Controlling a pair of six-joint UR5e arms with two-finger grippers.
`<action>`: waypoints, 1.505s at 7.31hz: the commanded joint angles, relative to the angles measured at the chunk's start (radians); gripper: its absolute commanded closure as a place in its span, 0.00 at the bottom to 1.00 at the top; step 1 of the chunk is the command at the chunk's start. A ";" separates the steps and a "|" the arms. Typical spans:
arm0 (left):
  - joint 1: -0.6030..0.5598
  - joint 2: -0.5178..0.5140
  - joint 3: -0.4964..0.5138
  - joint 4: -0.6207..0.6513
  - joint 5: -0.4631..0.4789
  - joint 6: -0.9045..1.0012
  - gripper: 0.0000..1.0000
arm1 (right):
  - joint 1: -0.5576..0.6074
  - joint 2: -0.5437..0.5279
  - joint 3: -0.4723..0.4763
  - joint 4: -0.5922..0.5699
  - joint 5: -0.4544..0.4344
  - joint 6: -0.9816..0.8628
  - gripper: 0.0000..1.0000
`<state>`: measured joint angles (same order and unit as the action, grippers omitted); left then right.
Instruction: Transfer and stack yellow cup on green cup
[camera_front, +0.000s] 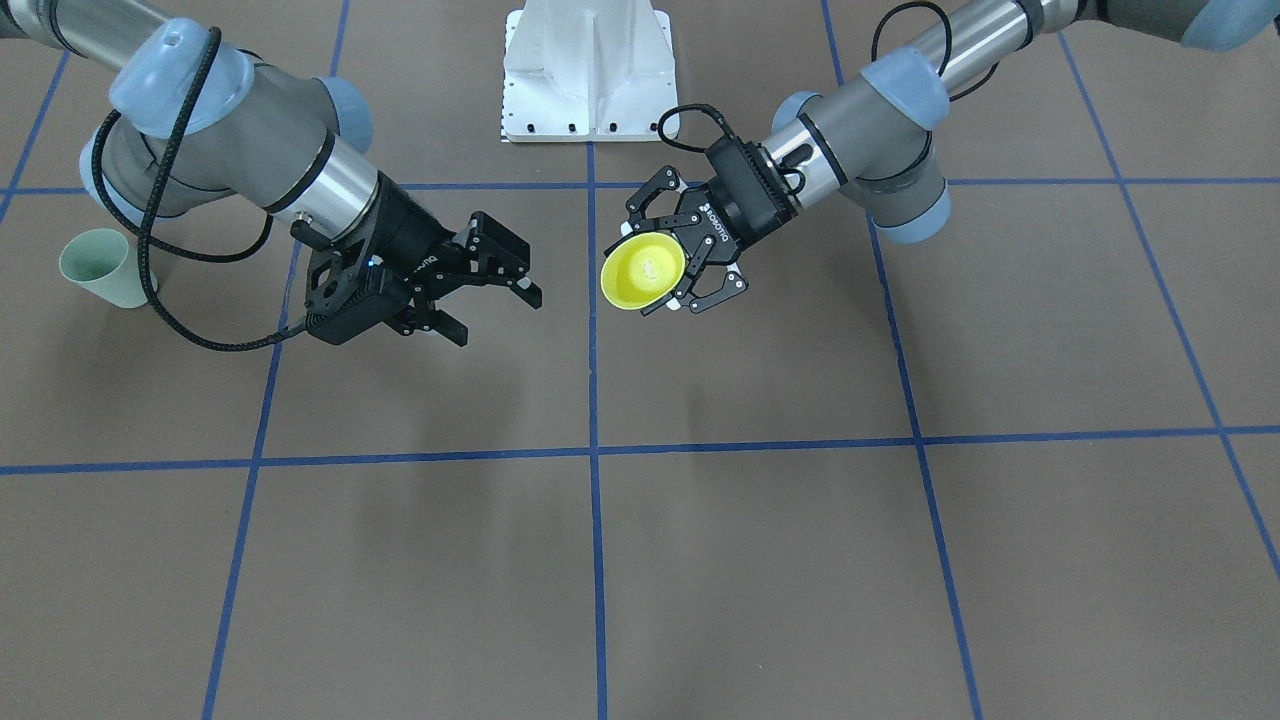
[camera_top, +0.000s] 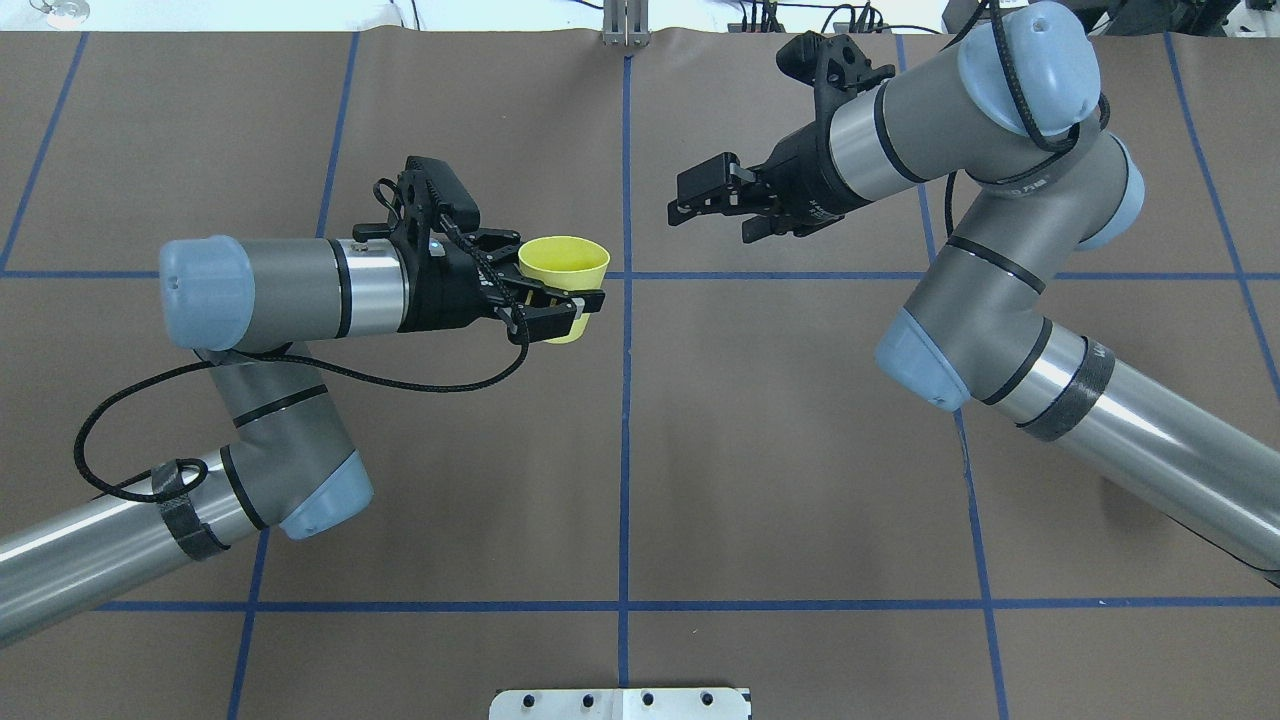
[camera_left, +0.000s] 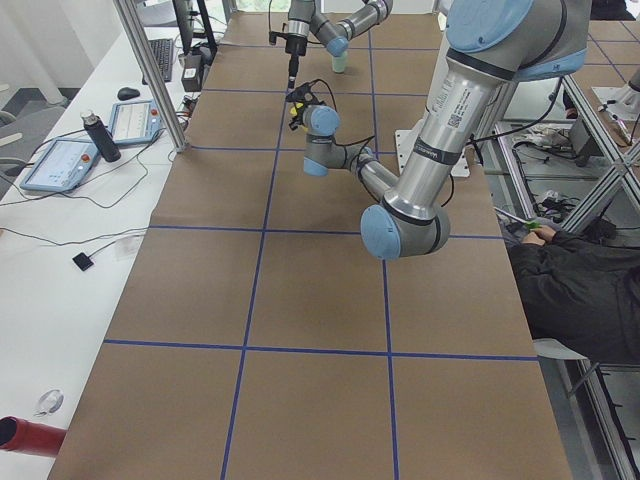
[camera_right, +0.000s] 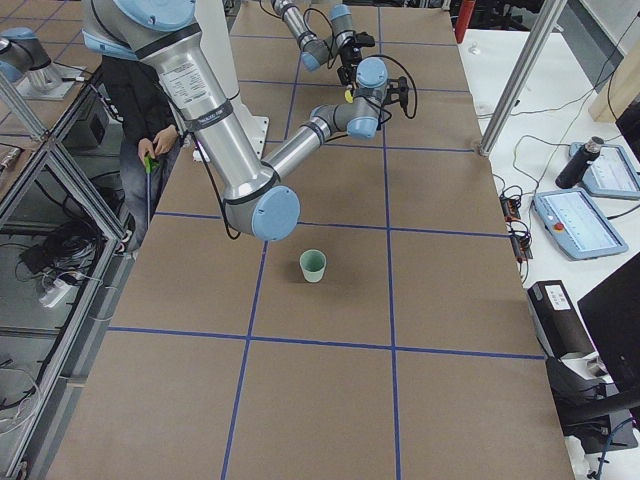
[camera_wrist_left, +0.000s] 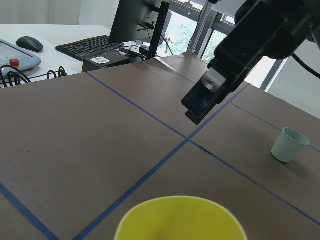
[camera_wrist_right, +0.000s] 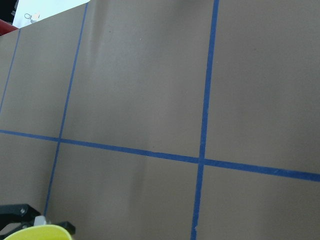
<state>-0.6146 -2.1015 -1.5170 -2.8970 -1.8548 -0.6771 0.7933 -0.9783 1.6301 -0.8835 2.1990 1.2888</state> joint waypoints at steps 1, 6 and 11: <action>-0.010 0.008 0.001 -0.016 -0.099 0.048 0.79 | -0.012 0.023 -0.004 -0.043 0.075 0.003 0.02; 0.024 -0.026 0.032 -0.021 -0.129 0.051 0.76 | -0.057 0.024 -0.012 -0.103 0.134 0.014 0.02; 0.033 -0.064 0.070 -0.019 -0.127 0.051 0.76 | -0.083 0.032 -0.012 -0.121 0.145 0.018 0.02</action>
<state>-0.5870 -2.1594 -1.4543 -2.9154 -1.9820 -0.6260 0.7162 -0.9469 1.6184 -0.9941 2.3430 1.3053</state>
